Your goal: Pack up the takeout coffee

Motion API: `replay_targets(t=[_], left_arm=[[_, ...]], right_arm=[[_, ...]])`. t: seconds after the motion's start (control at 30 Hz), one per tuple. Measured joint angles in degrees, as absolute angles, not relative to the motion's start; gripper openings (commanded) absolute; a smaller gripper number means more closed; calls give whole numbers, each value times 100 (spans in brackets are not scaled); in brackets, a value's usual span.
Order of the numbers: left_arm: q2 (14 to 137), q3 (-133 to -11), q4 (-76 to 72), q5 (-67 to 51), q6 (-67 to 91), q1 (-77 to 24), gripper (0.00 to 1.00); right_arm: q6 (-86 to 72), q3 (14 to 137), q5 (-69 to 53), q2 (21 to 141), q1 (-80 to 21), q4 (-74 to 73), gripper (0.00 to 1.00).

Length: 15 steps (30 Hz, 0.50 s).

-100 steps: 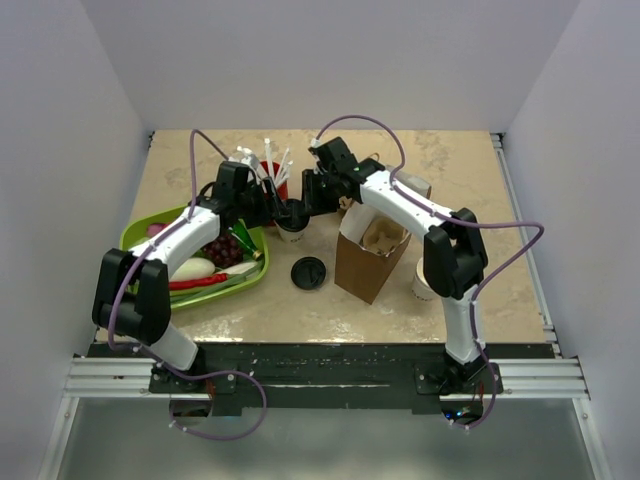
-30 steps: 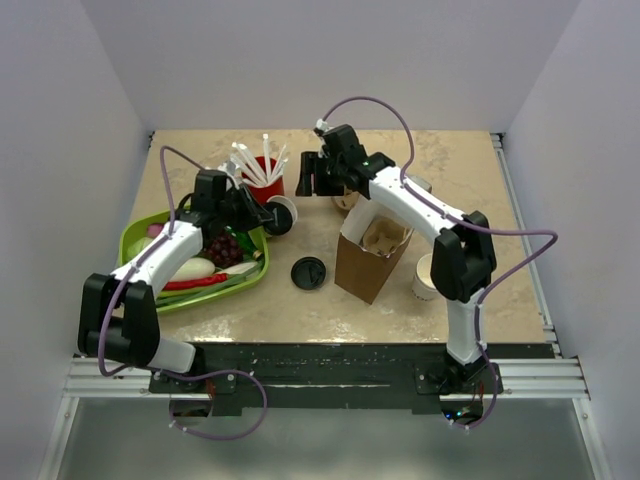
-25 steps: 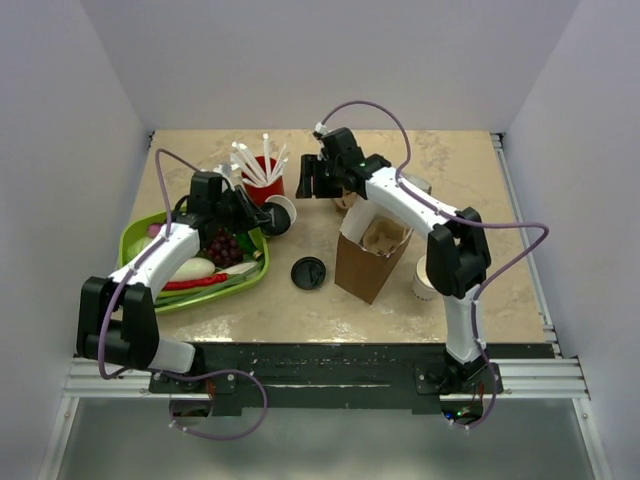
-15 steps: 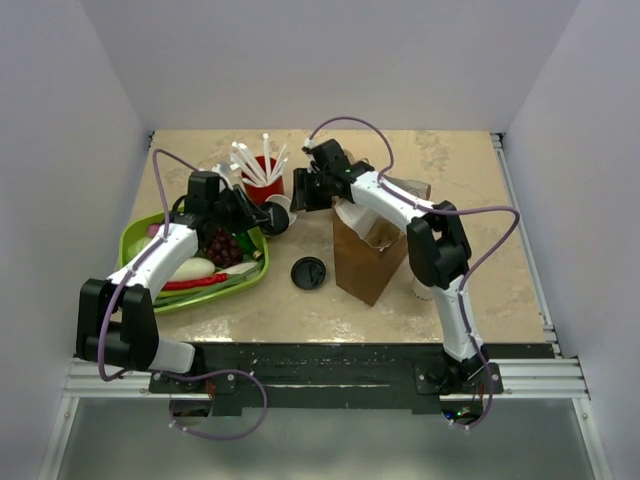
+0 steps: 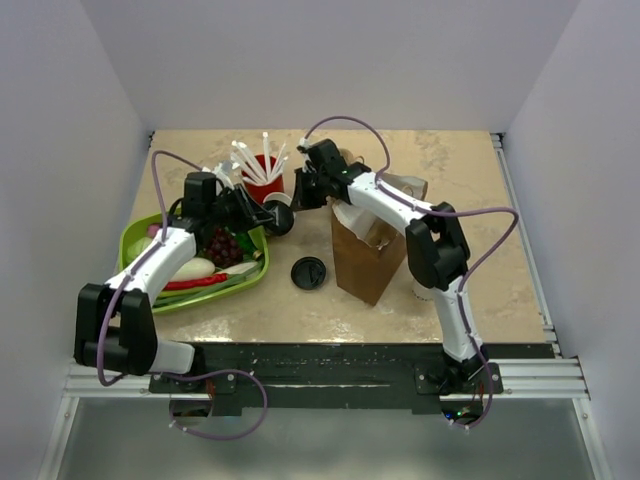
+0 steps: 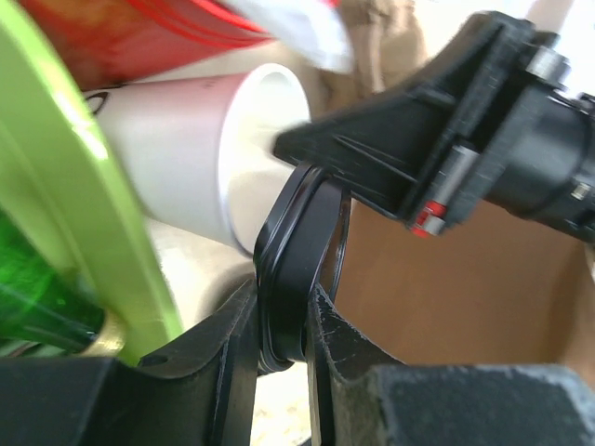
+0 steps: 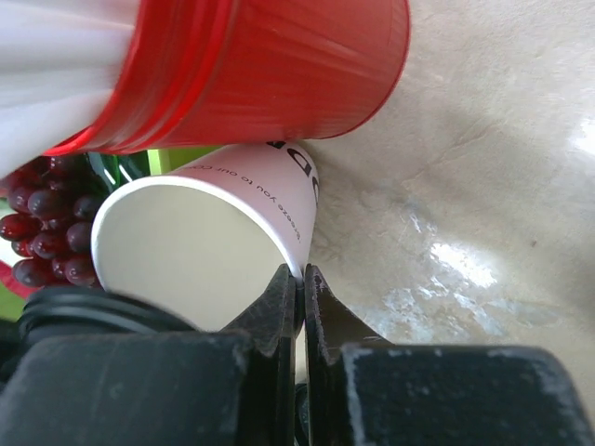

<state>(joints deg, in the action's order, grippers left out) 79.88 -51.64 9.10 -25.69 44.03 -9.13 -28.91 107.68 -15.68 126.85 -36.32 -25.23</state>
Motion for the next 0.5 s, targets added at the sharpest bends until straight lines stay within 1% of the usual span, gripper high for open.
replay_targets(t=[0.13, 0.3, 0.5], left_arm=[[7767, -5162, 790, -2847, 4403, -913, 13], [7312, -5103, 661, -3109, 4407, -913, 13], [6790, -4963, 676, -3229, 4421, -910, 13]], right_arm=[[-2805, 10766, -1162, 12429, -3645, -2700, 0], [-2609, 10766, -506, 11810, -3647, -2862, 0], [-2329, 10857, 196, 11190, -3647, -2932, 0]])
